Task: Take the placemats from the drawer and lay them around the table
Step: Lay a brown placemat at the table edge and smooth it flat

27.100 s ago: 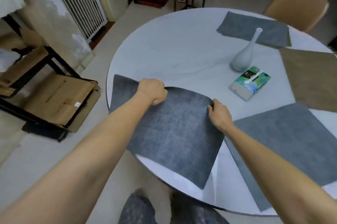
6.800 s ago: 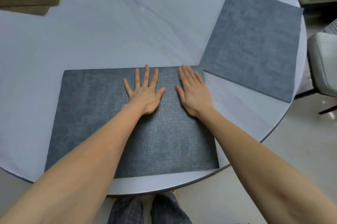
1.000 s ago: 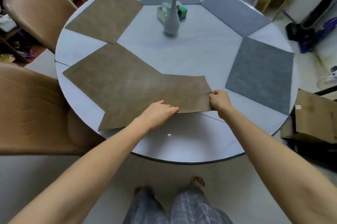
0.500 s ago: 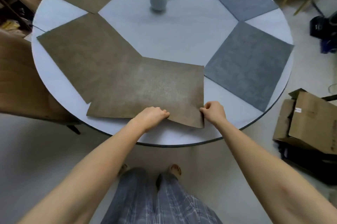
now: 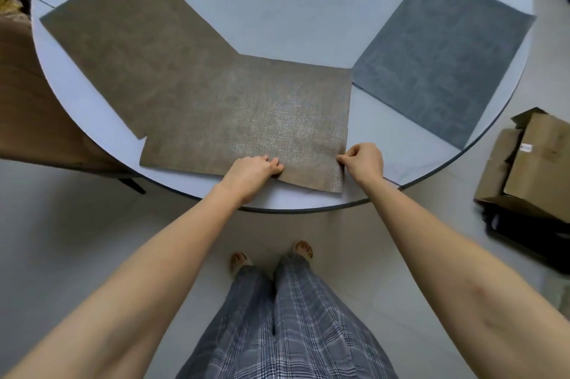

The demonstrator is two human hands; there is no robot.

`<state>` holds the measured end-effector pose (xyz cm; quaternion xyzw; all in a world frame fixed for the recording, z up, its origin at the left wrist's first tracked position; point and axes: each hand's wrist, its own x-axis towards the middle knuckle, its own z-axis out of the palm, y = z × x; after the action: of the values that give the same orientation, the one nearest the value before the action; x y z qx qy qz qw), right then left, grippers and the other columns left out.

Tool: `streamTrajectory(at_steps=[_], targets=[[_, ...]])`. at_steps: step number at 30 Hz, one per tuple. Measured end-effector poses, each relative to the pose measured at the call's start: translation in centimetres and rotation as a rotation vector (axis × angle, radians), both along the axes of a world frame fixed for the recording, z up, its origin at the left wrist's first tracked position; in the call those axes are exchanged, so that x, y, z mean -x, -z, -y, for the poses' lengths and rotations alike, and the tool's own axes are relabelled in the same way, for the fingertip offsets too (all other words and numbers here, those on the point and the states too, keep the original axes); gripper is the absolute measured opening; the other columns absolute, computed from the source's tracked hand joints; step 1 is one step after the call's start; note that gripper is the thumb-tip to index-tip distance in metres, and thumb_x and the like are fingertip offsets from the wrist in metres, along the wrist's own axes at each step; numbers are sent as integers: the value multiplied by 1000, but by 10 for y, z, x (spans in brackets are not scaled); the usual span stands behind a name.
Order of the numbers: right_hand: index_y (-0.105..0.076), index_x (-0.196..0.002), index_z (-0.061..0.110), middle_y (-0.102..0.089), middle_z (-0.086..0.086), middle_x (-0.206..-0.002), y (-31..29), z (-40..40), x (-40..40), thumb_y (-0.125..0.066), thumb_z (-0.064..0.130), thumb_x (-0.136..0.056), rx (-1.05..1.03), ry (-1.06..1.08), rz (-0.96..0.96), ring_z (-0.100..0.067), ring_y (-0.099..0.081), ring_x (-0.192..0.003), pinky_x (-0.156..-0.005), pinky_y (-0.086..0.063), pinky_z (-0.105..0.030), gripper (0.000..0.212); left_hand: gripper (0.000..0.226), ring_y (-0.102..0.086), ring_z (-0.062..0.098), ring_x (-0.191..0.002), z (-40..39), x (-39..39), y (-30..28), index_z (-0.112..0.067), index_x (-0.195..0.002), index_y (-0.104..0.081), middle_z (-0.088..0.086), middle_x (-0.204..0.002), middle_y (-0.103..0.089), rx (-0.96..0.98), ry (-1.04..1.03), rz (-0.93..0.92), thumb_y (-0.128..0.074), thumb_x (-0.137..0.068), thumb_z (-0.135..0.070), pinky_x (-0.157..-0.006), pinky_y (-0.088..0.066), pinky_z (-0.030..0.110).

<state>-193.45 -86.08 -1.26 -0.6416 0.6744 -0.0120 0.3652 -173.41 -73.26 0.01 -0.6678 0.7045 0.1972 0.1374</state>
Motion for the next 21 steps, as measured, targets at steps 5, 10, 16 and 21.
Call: streamTrajectory(at_steps=[5, 10, 16, 21], targets=[[-65, -80, 1, -67, -11, -80, 3, -1, 4, -68, 21, -83, 35, -56, -1, -23, -56, -77, -65, -41, -29, 20, 102, 4, 26, -150, 2, 0, 8, -34, -154, -2, -1, -162, 8, 40, -251, -97, -49, -75, -78, -114, 1, 62], [-58, -73, 8, -60, -7, -75, 7, -1, 5, -68, 19, -84, 68, -126, -19, -22, -53, -75, -66, -38, -29, 18, 122, 30, 43, -140, 7, 17, 26, -37, -147, 25, 8, -153, 37, -109, -401, -83, -43, -62, -91, -104, 9, 73], [-57, -73, 8, -57, -8, -75, 7, -1, 7, -68, 16, -83, 84, -174, -27, -22, -51, -75, -66, -34, -26, 17, 124, 28, 43, -140, 3, 21, 26, -36, -149, 22, 8, -154, 36, -102, -421, -102, -50, -62, -88, -103, 9, 73], [-56, -72, 9, -57, -7, -75, 4, -2, 7, -69, 16, -83, 85, -180, -34, -21, -51, -75, -67, -33, -25, 19, 124, 28, 43, -140, 2, 25, 23, -36, -149, 21, 9, -154, 35, -112, -436, -110, -54, -64, -85, -103, 8, 74]])
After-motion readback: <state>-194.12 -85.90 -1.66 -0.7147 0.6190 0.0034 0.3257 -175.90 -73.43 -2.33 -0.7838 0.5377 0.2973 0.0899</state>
